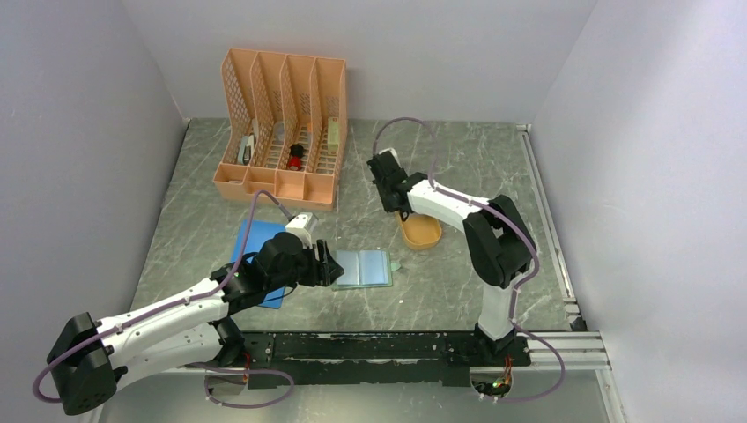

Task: Put the credit cards into the card holder
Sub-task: Move the storage box to the center of the board, then adjust the storage box at the center of the board.

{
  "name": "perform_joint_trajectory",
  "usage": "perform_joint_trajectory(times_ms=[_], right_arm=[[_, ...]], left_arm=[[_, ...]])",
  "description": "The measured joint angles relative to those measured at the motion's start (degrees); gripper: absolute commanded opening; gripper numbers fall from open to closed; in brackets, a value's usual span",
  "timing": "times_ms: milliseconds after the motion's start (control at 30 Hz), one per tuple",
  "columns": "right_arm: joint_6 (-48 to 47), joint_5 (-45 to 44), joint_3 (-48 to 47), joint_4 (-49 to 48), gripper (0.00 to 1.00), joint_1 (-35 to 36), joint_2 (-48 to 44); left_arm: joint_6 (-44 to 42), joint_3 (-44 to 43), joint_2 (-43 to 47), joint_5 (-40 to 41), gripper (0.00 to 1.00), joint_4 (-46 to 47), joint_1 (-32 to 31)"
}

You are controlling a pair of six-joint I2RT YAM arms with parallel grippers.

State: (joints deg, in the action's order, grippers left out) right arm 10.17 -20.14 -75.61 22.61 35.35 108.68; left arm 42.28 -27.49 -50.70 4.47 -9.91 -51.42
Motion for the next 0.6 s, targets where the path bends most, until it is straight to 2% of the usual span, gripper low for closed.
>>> perform_joint_trajectory(times_ms=[167,267,333,400,500,600], right_arm=[[-1.99,0.31,0.87,-0.76,0.07,2.49,-0.31],[-2.49,1.22,2.93,-1.49,0.18,3.13,-2.05],[-2.21,2.16,4.90,-1.33,0.31,3.58,-3.87],[-1.18,3.32,7.13,-1.27,0.39,3.96,-6.19],[0.94,5.27,9.44,-0.68,0.46,4.22,-10.71],[4.76,5.62,9.75,-0.28,0.48,4.15,-15.78]], left_arm=[[0.02,0.00,0.02,-0.02,0.62,0.00,0.00],[0.02,0.00,0.02,-0.02,0.62,0.02,0.00],[0.02,0.00,0.00,-0.04,0.62,0.07,0.00],[0.02,0.00,-0.04,-0.04,0.62,0.17,0.00],[0.02,0.00,-0.61,-0.07,0.62,0.35,0.00],[0.02,0.00,-1.07,-0.07,0.62,0.35,0.00]])
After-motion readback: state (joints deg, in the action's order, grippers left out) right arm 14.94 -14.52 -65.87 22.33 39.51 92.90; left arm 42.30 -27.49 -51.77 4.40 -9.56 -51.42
